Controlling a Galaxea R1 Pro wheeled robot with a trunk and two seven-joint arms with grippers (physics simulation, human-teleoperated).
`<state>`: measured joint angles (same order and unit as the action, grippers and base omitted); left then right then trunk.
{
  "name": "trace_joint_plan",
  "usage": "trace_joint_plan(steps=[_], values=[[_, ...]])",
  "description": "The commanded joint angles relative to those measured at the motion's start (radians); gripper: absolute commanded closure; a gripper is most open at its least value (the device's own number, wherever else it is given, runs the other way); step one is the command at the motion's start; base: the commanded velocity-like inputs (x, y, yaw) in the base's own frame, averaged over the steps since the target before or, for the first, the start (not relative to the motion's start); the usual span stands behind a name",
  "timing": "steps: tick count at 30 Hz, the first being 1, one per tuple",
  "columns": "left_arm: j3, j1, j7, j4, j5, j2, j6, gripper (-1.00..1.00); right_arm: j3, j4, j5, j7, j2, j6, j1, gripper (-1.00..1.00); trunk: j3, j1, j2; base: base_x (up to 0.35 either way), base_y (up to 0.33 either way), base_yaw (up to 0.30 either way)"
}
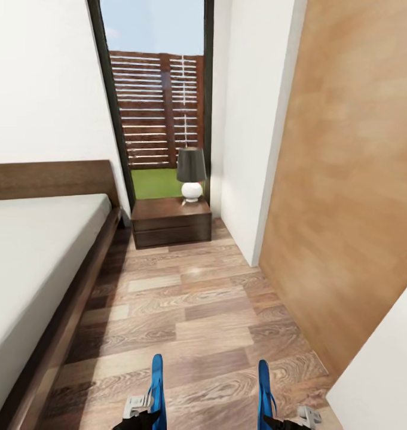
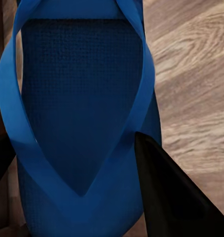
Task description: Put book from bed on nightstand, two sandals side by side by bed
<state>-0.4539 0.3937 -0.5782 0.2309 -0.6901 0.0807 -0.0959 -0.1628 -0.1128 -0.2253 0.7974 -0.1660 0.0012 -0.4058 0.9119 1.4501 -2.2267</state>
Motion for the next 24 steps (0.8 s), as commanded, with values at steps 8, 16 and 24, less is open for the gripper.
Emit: trace_joint_plan(steps=[8, 16, 24], values=[[-0.008, 0.001, -0.002, -0.001, -0.003, 0.001, -0.008, 1.0, -0.004, 0.001, -0.002, 0.001, 0.0, 0.0, -0.001, 1.0, 0.001, 0.0, 0.0, 0.331, 0.0, 0.002], [-0.007, 0.001, -0.002, -0.001, -0.003, 0.001, -0.008, 1.0, -0.003, 0.001, -0.001, -0.001, 0.0, -0.001, -0.001, 1.0, 0.001, 0.0, 0.0, 0.331, 0.0, 0.0], [-0.006, 0.001, -0.001, -0.001, -0.003, 0.001, -0.007, 1.0, -0.003, 0.001, -0.001, -0.001, 0.0, -0.001, -0.001, 1.0, 0.001, 0.0, 0.0, 0.331, 0.0, 0.0]])
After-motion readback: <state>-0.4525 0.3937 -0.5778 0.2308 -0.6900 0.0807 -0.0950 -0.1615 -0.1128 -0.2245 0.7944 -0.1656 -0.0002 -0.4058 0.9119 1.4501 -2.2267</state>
